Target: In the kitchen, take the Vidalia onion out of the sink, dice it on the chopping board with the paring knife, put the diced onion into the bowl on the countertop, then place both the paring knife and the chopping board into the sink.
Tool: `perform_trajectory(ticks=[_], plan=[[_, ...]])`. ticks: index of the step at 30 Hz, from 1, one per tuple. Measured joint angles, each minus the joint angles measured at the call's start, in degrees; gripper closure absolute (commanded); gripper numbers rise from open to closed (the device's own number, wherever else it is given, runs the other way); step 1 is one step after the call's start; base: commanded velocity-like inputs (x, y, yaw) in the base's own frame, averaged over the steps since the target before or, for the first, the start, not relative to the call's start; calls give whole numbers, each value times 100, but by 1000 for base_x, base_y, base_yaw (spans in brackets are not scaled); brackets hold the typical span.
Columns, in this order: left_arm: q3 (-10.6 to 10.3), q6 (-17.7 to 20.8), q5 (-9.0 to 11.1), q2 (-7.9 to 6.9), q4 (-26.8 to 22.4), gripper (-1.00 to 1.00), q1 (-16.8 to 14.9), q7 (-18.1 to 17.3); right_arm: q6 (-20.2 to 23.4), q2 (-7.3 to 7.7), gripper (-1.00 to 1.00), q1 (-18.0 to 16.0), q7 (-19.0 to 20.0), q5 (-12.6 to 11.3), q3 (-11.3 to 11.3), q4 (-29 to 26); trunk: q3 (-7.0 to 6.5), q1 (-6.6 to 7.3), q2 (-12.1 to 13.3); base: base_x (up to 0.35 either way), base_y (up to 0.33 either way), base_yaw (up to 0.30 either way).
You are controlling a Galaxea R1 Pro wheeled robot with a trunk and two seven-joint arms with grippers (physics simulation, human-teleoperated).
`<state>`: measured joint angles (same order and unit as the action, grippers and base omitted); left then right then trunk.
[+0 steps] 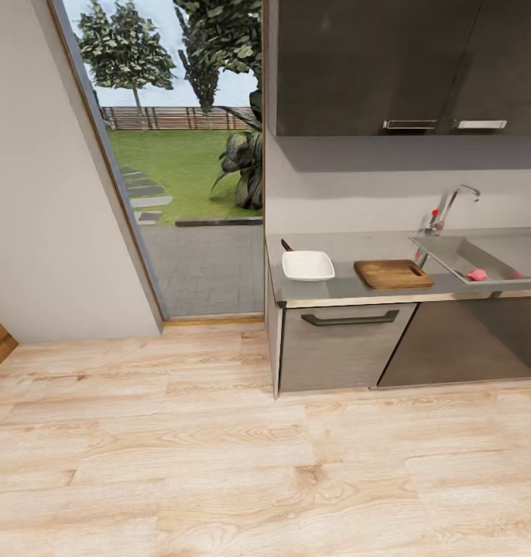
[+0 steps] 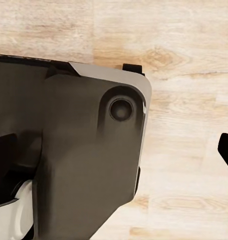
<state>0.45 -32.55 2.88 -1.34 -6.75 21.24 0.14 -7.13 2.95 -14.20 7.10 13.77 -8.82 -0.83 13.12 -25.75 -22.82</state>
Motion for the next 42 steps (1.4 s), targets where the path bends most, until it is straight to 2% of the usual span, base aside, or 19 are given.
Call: perform_trajectory(ticks=[15,42], plan=[[0,0,0,1,0,-100,0,0,0,75,-100,0,-8,-6,-24,-25,0,0,0,0,0,0],[0,0,0,1,0,-100,0,0,11,59,-100,0,-87,-13,-36,-27,0,0,0,0,0,0]])
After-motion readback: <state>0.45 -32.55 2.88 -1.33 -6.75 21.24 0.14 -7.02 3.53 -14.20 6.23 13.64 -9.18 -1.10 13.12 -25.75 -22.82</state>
